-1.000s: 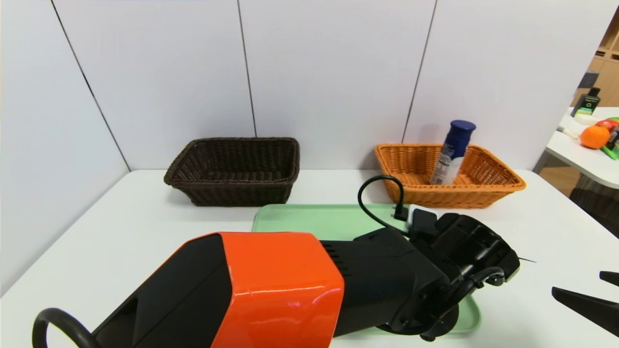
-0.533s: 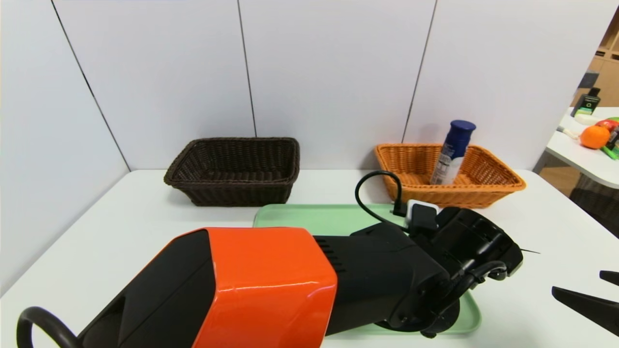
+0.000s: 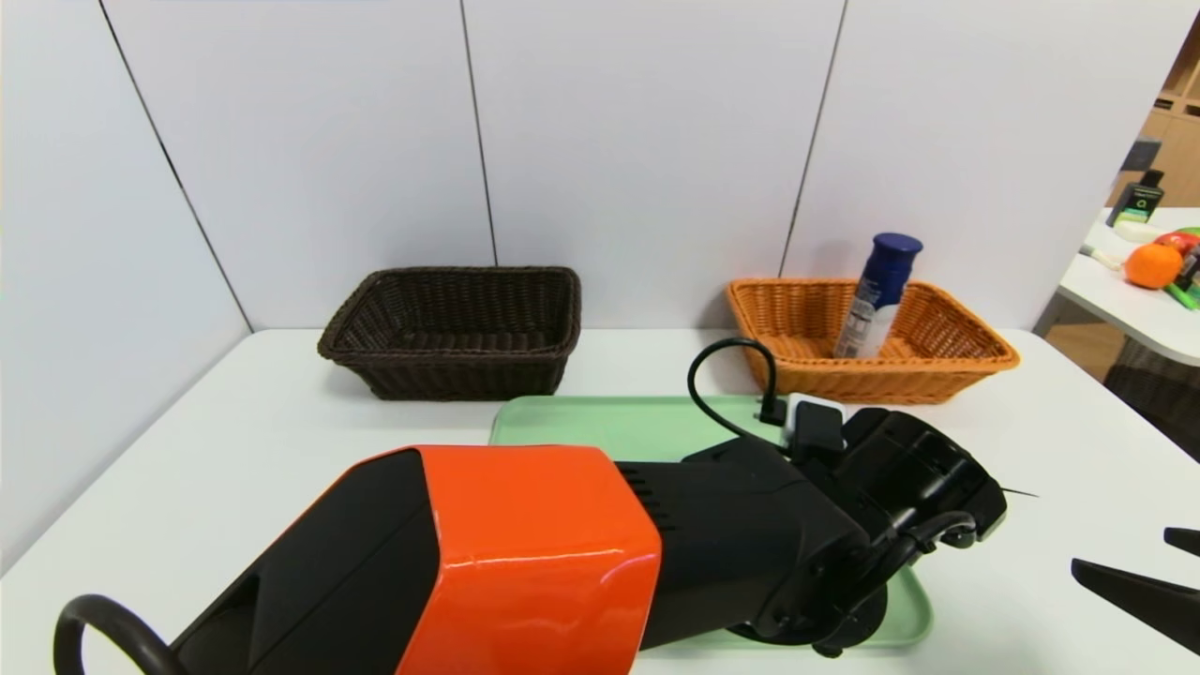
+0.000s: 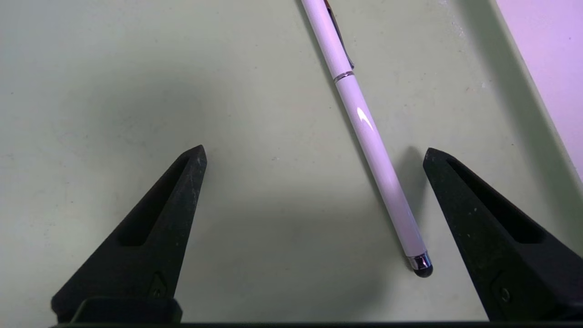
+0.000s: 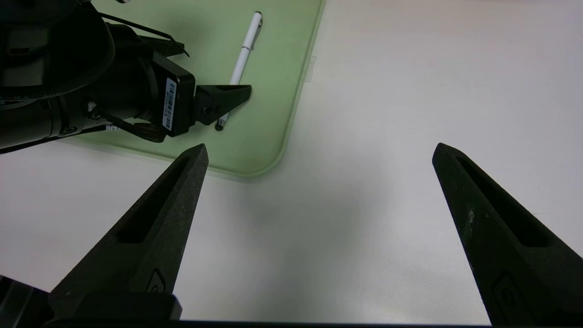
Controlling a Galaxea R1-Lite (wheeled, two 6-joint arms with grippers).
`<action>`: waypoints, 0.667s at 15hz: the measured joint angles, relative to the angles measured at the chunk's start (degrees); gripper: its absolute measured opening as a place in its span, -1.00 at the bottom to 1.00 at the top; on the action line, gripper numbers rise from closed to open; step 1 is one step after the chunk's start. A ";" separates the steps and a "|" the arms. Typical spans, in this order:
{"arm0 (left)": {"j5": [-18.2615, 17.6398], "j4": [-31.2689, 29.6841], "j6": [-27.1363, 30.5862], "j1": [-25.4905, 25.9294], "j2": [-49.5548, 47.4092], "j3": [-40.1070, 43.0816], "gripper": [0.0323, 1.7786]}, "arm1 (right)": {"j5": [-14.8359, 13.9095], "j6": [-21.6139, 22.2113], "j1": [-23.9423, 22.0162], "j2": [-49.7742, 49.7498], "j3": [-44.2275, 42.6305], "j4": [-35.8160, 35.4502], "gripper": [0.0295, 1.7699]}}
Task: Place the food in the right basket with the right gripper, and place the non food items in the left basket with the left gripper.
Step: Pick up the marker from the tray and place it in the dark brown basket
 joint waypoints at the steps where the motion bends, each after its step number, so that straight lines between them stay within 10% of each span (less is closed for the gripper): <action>1: -0.02 0.00 0.00 0.00 0.13 0.00 0.90 | 0.00 0.00 0.00 -0.02 0.00 -0.02 0.92; 10: 0.06 -0.04 0.06 0.11 0.35 0.00 0.90 | 0.02 0.00 0.00 -0.11 -0.07 -0.24 0.92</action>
